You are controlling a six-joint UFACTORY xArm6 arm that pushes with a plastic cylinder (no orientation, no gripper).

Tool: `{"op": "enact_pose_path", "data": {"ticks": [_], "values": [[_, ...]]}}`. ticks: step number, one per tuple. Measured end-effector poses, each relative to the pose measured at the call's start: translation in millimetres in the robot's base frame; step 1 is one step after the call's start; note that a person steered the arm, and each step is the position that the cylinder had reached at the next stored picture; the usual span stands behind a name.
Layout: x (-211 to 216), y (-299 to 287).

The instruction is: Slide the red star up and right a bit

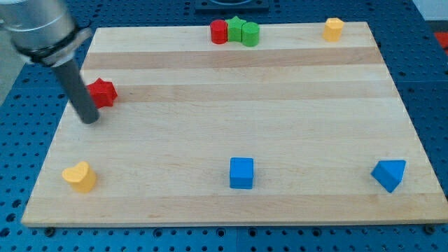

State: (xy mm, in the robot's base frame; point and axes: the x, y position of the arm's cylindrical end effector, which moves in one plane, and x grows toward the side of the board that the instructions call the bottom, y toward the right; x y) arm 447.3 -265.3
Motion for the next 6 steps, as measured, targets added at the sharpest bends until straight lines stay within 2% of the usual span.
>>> {"op": "enact_pose_path", "data": {"ticks": [1, 2, 4, 5, 6], "values": [[-1, -39], [-22, -31], [-78, 87], [-92, 132], [-87, 129]]}}
